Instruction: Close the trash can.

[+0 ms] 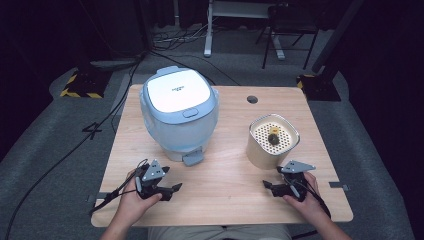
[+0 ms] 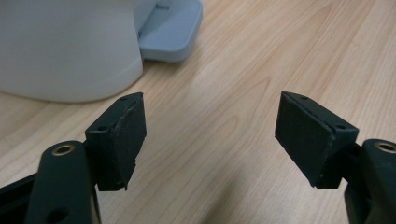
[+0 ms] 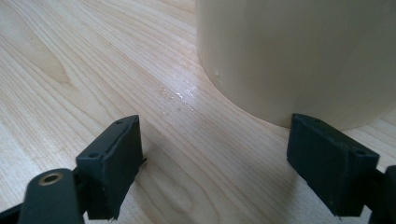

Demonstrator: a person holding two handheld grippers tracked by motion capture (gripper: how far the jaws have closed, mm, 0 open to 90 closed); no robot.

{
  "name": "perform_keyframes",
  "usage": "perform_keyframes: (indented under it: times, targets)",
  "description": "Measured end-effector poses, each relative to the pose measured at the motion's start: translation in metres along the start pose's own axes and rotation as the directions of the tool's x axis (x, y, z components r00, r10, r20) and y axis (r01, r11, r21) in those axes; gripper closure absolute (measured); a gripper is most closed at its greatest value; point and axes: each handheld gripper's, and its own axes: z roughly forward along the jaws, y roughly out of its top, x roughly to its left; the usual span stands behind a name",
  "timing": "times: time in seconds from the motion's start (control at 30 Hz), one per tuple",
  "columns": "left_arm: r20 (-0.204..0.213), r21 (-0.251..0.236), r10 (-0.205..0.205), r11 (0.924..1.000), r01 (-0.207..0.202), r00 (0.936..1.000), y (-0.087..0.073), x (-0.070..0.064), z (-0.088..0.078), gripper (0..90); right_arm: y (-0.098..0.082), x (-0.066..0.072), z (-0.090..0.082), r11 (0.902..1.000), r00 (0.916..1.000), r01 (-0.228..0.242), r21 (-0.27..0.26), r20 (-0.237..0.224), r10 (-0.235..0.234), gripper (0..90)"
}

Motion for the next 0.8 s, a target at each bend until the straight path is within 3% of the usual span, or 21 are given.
perform_keyframes:
  times: [0.3,0.47,0.6,0.8]
  targets:
    - [-0.025,0.117,0.03,0.9928,-0.027,0.9993,-0.011,-0.001,0.015,23.8,0.0,0.0,0.0,1.0,1.0,-0.001,0.0,0.0,0.001,18.6]
    - [-0.019,0.109,0.03,0.9937,-0.028,0.9994,-0.012,0.0,0.017,21.4,0.0,0.0,0.0,1.0,1.0,-0.001,0.0,0.0,0.001,18.6]
    - [-0.008,0.106,0.002,0.9943,-0.001,1.0,-0.013,0.004,0.019,16.0,0.0,0.0,0.0,1.0,1.0,0.0,0.0,0.0,0.0,18.6]
    - [-0.007,0.108,0.005,0.9942,-0.004,1.0,-0.013,0.005,0.019,15.0,0.0,0.0,0.0,1.0,1.0,0.0,0.0,0.0,0.0,18.6]
